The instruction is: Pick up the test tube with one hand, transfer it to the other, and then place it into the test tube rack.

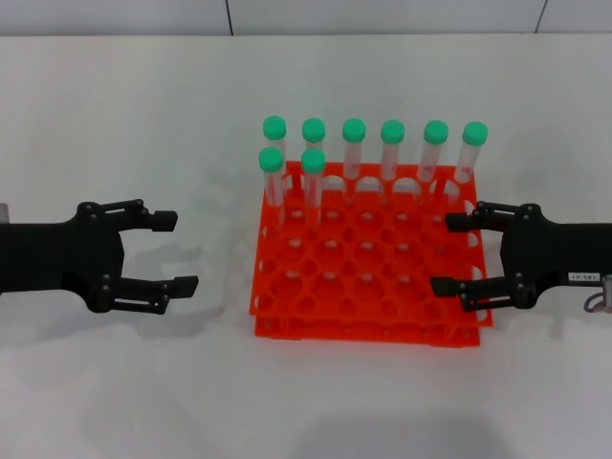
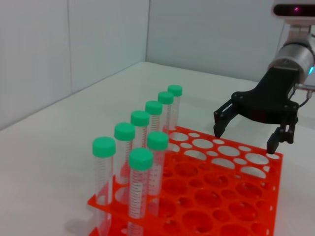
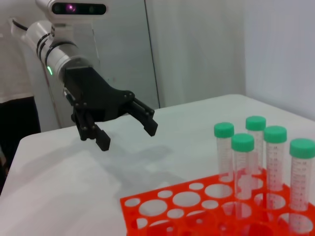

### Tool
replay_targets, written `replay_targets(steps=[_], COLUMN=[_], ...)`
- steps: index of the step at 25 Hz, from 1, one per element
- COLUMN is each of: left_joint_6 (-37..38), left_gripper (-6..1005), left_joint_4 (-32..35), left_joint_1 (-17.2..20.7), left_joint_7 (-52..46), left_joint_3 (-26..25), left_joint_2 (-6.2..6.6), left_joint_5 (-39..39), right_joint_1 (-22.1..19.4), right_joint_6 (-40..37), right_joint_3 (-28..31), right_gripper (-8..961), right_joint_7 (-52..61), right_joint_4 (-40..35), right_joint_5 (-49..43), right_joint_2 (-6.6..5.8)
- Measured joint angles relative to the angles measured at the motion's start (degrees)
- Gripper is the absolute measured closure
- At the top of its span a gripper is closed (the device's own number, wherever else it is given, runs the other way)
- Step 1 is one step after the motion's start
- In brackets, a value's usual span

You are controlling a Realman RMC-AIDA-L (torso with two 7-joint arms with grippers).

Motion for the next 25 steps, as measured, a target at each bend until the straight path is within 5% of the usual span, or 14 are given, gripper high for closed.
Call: replay_targets(steps=[25], left_joint_6=[-1.76], left_gripper=[106], left_joint_4=[-0.45], left_joint_1=[-0.36], left_joint_7=[0.57], left_joint_3=[0.0], left_joint_2=[-0.11], left_joint_5=[0.5], right_joint_1=[0.7], right_joint_6=[0.75], right_joint_3=[0.34], right_gripper=[77], right_joint_7=[1.77], right_joint_4=[0.02], right_joint_5=[-1.9], right_joint_2=[-0.56])
